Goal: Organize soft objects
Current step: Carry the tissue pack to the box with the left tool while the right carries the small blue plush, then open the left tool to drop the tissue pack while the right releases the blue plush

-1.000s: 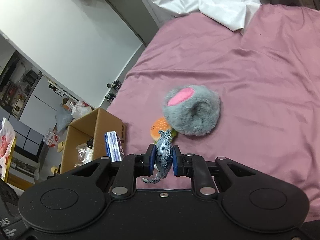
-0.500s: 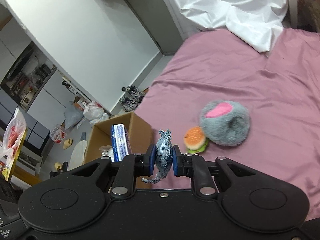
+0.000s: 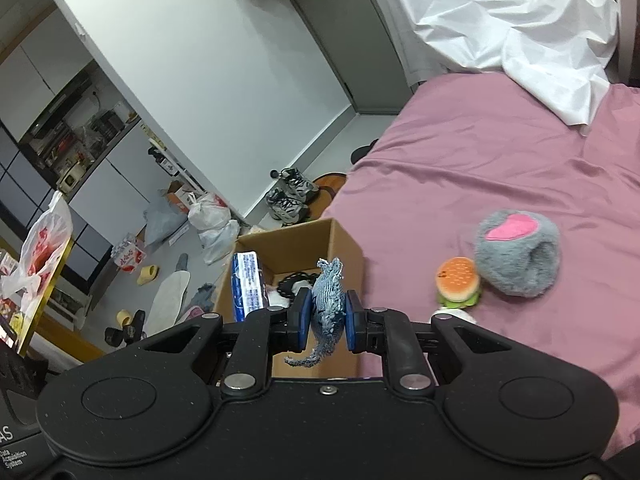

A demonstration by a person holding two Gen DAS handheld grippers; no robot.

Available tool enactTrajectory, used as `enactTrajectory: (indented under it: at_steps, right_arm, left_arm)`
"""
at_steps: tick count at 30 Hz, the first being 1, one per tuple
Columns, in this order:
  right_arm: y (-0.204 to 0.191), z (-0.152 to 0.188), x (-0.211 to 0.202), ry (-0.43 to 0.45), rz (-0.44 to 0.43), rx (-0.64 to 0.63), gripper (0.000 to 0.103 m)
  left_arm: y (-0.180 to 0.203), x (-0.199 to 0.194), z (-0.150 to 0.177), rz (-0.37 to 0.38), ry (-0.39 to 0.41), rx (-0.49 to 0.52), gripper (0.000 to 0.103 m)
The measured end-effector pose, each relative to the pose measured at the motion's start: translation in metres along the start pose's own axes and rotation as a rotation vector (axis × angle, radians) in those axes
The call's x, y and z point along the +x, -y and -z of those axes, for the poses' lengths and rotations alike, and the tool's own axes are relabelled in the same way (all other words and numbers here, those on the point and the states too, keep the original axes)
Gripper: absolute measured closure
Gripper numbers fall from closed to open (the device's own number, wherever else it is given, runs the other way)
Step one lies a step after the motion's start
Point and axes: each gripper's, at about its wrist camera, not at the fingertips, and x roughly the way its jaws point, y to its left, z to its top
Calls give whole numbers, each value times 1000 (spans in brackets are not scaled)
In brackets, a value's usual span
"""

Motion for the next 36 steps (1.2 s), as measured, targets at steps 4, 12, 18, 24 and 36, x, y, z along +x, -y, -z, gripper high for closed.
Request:
enactTrajectory:
  at_steps: [4,12,18,24,36]
  right_arm:
    - [-14,2,6,-2,-3,-14,85]
    - [-39,6,21,-11,4,-52,85]
    - [-55,12,36,-34,23,-83,85]
    - [-66,17,52,-55,48,-98,85]
    - [-72,20,71,-70,75,-92,85]
  left_arm:
    - [-12,-4,-4,-9,6,-6,85]
    - [-41,-5,-13,-18,1,-47,85]
    - [-65,1,-15,-13,-13,-100,84]
    - [-85,11,-14,3,-51,-140,84]
    - [-113,16,-21,-33,-62,-222,77]
